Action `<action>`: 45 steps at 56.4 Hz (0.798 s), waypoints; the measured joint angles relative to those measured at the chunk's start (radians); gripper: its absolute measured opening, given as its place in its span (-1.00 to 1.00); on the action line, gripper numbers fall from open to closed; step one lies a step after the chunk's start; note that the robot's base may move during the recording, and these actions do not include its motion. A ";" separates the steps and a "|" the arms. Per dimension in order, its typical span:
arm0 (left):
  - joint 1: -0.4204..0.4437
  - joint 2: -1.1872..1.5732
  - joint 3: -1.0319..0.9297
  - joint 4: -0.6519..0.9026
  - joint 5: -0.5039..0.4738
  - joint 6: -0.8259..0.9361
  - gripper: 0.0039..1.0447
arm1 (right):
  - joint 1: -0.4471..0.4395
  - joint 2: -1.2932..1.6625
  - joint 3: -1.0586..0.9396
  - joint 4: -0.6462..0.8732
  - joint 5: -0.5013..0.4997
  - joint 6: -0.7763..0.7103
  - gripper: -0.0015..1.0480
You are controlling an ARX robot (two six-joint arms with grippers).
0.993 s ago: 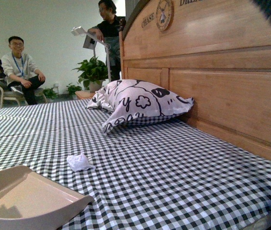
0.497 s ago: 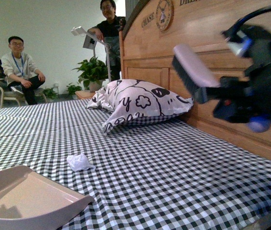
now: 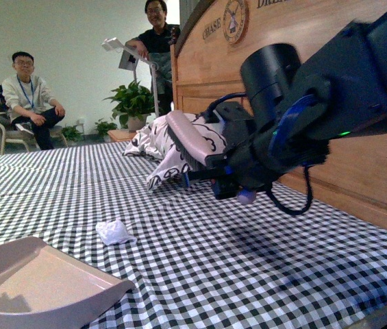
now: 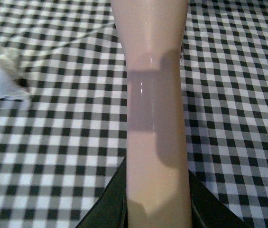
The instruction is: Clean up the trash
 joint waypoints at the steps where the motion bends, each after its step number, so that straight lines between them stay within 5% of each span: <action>1: 0.000 0.000 0.000 0.000 0.000 0.000 -0.46 | 0.001 0.013 0.016 -0.006 0.011 -0.003 -0.64; 15: 0.000 0.000 0.000 0.000 0.000 0.000 -0.46 | 0.018 0.256 0.306 -0.154 0.113 -0.095 -0.64; 26: 0.000 0.000 0.000 0.000 0.000 0.000 -0.46 | 0.047 0.398 0.497 -0.271 0.055 -0.183 -0.64; 34: 0.000 0.000 0.000 0.000 0.000 0.001 -0.46 | 0.064 0.409 0.560 -0.331 -0.055 -0.251 -0.64; 45: 0.000 0.000 0.000 0.000 0.002 0.000 -0.46 | 0.078 0.352 0.557 -0.569 -0.396 -0.407 -0.64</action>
